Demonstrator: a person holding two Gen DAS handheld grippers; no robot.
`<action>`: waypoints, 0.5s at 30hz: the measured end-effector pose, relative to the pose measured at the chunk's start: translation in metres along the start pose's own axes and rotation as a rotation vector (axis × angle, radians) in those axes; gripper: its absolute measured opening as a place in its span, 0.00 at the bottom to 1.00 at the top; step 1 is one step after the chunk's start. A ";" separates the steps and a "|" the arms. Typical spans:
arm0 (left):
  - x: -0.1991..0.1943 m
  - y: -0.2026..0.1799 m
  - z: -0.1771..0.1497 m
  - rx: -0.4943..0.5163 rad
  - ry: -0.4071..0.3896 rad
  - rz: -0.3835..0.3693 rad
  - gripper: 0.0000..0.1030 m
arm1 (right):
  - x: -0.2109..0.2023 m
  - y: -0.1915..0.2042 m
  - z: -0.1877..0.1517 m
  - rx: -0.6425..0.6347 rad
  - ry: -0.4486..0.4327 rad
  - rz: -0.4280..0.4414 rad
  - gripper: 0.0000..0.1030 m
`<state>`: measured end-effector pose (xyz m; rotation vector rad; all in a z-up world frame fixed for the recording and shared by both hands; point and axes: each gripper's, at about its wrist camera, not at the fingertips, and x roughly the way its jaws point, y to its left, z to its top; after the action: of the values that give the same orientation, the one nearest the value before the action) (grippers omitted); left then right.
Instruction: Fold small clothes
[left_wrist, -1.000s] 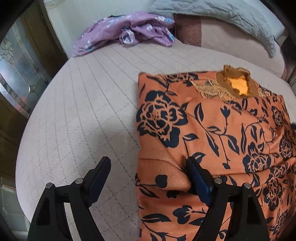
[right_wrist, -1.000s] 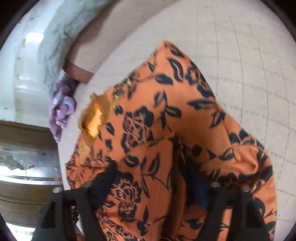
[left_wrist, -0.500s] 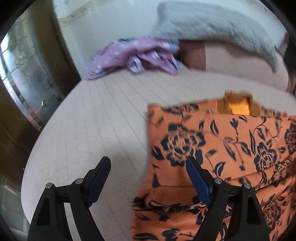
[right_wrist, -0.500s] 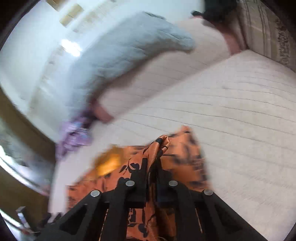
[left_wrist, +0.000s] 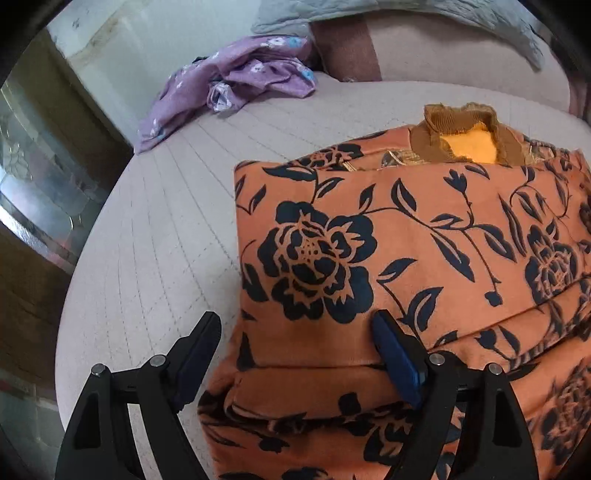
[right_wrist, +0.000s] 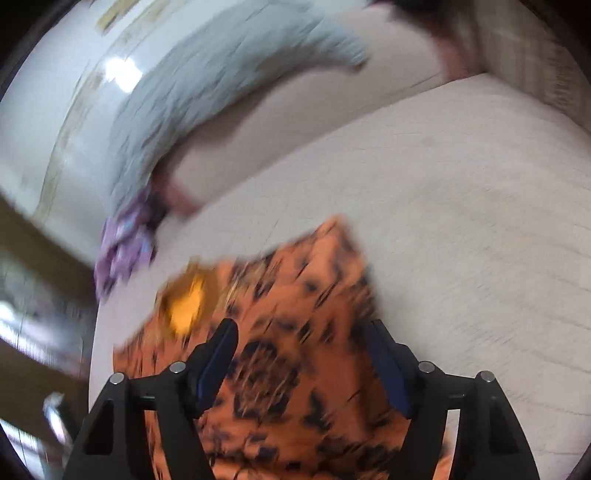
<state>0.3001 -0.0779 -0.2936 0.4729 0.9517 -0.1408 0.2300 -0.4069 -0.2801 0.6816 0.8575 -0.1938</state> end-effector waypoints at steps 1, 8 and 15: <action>-0.001 -0.001 0.001 0.012 0.000 0.013 0.86 | 0.012 0.004 -0.004 -0.025 0.059 -0.015 0.57; -0.028 0.027 -0.007 -0.068 -0.024 -0.065 0.86 | 0.001 0.023 -0.032 -0.116 0.080 -0.086 0.51; -0.061 0.057 -0.045 -0.124 -0.082 -0.047 0.86 | -0.075 -0.033 -0.065 -0.069 0.021 -0.013 0.58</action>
<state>0.2495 -0.0129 -0.2475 0.3278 0.8861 -0.1417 0.1259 -0.3995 -0.2689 0.6145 0.8852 -0.1686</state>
